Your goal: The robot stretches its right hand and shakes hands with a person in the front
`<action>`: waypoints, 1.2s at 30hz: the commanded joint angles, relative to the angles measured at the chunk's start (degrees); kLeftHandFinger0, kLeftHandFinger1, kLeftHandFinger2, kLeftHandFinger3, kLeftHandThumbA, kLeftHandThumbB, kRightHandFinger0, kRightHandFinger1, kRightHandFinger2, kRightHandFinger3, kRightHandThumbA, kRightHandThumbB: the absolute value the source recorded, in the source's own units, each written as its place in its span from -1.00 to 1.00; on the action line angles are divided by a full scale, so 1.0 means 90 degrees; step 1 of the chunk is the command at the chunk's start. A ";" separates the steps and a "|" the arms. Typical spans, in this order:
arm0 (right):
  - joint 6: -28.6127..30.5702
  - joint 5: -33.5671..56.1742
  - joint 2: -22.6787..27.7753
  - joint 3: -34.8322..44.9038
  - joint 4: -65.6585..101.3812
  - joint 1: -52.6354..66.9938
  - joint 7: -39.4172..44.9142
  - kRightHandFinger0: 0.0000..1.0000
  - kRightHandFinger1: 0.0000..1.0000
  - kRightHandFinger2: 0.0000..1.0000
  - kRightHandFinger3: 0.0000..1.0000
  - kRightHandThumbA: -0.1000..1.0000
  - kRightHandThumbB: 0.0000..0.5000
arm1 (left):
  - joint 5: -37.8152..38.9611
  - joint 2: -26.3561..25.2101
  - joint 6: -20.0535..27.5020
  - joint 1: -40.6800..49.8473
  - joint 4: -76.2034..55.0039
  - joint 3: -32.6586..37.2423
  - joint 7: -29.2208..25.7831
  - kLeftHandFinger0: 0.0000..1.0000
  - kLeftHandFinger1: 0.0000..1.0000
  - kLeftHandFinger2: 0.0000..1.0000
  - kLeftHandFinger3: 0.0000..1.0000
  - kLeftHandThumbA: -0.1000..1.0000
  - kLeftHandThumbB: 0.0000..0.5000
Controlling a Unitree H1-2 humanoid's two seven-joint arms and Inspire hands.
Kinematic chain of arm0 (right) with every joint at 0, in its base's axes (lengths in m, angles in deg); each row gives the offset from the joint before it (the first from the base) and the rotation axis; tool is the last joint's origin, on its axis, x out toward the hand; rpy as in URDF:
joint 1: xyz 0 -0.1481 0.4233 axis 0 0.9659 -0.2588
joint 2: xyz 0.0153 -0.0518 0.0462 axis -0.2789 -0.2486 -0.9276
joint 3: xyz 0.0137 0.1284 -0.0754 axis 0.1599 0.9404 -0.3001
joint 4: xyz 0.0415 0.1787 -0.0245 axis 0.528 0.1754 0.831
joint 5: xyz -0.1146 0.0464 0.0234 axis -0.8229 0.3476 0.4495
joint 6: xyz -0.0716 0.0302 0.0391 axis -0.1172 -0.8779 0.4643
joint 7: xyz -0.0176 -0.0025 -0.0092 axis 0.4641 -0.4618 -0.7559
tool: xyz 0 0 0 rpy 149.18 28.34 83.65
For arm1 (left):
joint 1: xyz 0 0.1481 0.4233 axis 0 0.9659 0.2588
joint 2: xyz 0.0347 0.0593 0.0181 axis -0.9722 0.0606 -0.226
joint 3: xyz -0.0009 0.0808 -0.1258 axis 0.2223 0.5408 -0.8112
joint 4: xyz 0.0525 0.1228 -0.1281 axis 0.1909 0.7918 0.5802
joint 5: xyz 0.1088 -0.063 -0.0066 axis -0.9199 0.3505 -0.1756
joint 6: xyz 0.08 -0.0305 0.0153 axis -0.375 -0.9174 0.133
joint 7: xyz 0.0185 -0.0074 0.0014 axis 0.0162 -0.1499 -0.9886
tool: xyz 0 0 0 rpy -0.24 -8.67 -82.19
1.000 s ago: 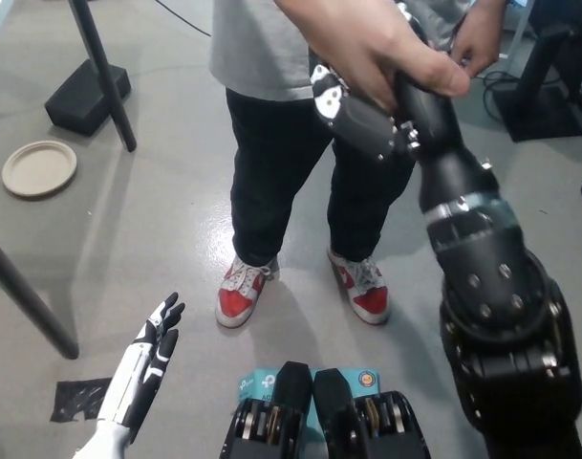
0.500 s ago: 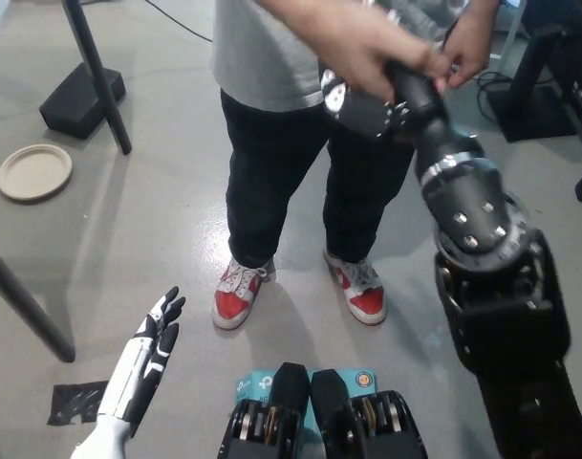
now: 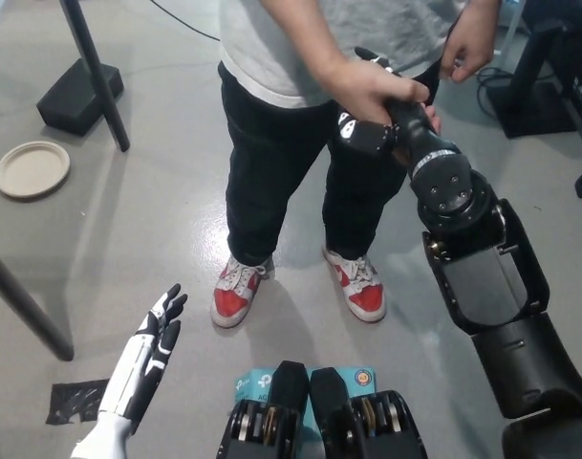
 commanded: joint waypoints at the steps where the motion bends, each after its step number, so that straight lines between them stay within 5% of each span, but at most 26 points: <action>1: 0.0321 0.0048 0.0155 -0.0152 0.0589 -0.0273 0.0037 1.00 1.00 1.00 1.00 0.23 0.34 | -0.0027 -0.0088 0.0106 -0.0049 -0.0170 -0.0007 0.0080 1.00 1.00 1.00 1.00 1.00 -0.35; 4: 0.0255 -0.0013 0.0374 -0.0430 0.1540 0.0082 0.0369 1.00 1.00 1.00 1.00 0.53 0.77 | -0.0014 -0.0083 0.0132 -0.0060 -0.0154 -0.0019 0.0091 1.00 1.00 1.00 1.00 1.00 -0.34; 8: 0.0308 -0.0106 0.0616 -0.0722 0.2483 0.0430 0.0532 1.00 1.00 1.00 1.00 0.94 1.00 | -0.0006 -0.0085 0.0122 -0.0076 -0.0144 -0.0048 0.0082 1.00 1.00 1.00 1.00 1.00 -0.33; 22: 0.0141 0.0274 0.1242 -0.0356 0.5309 0.1983 0.0749 1.00 1.00 1.00 1.00 1.00 0.98 | -0.0061 -0.0100 0.0168 -0.0089 -0.0126 -0.0043 0.0111 1.00 1.00 1.00 1.00 1.00 -0.36; 32: 0.1174 0.0794 0.1575 0.0408 0.3978 0.3636 0.0394 1.00 1.00 1.00 1.00 1.00 0.76 | -0.0079 -0.0088 0.0199 -0.0081 -0.0091 -0.0036 0.0111 1.00 1.00 1.00 1.00 1.00 -0.41; 36: 0.1562 0.1208 0.1470 0.0649 0.3302 0.4093 0.0439 1.00 1.00 1.00 1.00 0.99 0.52 | -0.0084 -0.0071 0.0188 -0.0096 -0.0070 -0.0039 0.0102 1.00 1.00 1.00 1.00 1.00 -0.37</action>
